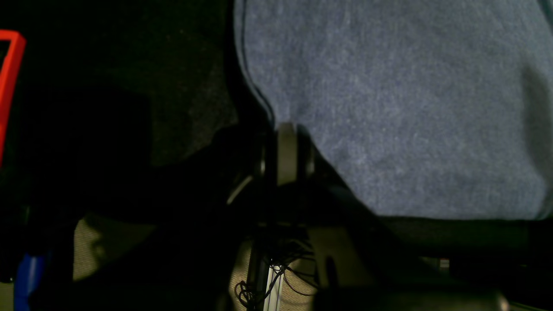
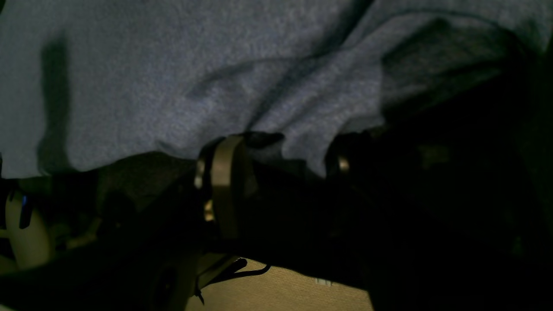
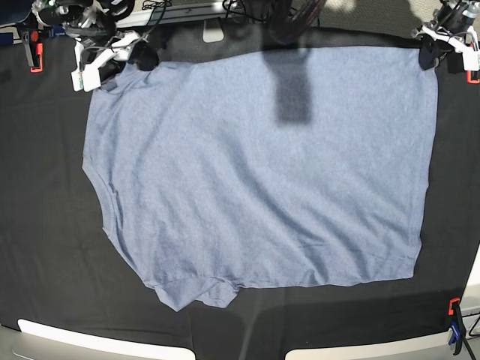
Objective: Layout the t-shirt on the table in an organized manner, then fold the t-shirt properly
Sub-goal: 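Lift the corner with both grippers and drag the shirt toward the robot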
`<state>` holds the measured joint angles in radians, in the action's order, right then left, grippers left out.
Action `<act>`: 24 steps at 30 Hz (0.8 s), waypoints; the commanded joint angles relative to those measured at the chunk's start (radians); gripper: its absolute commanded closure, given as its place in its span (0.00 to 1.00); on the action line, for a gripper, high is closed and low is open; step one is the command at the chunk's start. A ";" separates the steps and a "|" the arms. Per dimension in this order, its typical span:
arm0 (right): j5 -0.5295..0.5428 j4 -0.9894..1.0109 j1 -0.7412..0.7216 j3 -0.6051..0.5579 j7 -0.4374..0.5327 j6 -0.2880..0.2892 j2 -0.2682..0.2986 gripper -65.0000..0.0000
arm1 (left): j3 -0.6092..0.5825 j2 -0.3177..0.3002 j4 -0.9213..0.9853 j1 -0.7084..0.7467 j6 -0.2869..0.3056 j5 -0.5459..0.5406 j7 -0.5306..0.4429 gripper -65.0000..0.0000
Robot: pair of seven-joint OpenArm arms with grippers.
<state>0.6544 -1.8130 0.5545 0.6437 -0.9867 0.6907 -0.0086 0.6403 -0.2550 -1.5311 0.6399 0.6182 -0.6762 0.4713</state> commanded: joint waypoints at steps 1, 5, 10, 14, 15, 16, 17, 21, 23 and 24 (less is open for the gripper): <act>0.010 -0.014 0.005 0.007 0.020 0.003 0.006 0.64 | 0.006 -0.013 -0.013 0.009 0.008 -0.013 -0.023 1.00; 0.043 -0.032 0.005 0.039 0.052 0.004 0.006 0.87 | 0.006 -0.044 -0.013 0.008 0.008 -0.064 -0.023 1.00; 0.143 -0.089 0.002 0.093 0.109 0.005 0.006 1.00 | 0.006 -0.111 -0.013 0.008 0.008 -0.122 -0.024 1.00; 0.125 -0.097 -0.063 0.116 0.118 0.005 0.007 1.00 | 0.006 -0.142 -0.013 -0.019 0.008 -0.145 -0.035 1.00; 0.105 -0.097 -0.085 0.116 0.118 0.005 0.007 1.00 | 0.006 -0.145 -0.013 -0.034 0.008 -0.144 -0.033 1.00; 0.091 -0.096 -0.110 0.115 0.117 0.004 0.009 1.00 | 0.006 -0.145 -0.013 -0.051 0.008 -0.144 -0.030 1.00; 0.077 -0.096 -0.135 0.115 0.118 0.004 0.009 1.00 | 0.006 -0.144 -0.013 -0.069 0.007 -0.141 -0.026 1.00; 0.055 -0.095 -0.225 0.113 0.118 -0.018 0.014 1.00 | 0.006 -0.144 -0.013 -0.147 0.007 -0.135 -0.008 1.00; 0.050 -0.093 -0.261 0.099 0.118 -0.037 0.024 1.00 | 0.006 -0.144 -0.013 -0.189 -0.013 -0.095 0.004 1.00; 0.034 -0.090 -0.275 0.089 0.119 -0.038 0.031 1.00 | 0.006 -0.144 -0.013 -0.206 -0.033 -0.072 0.003 1.00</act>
<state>0.6765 -1.8904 0.2863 0.7284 -0.8989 0.6548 0.0113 0.6357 -0.3794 -1.5311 0.4347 0.5877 -0.7326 0.5026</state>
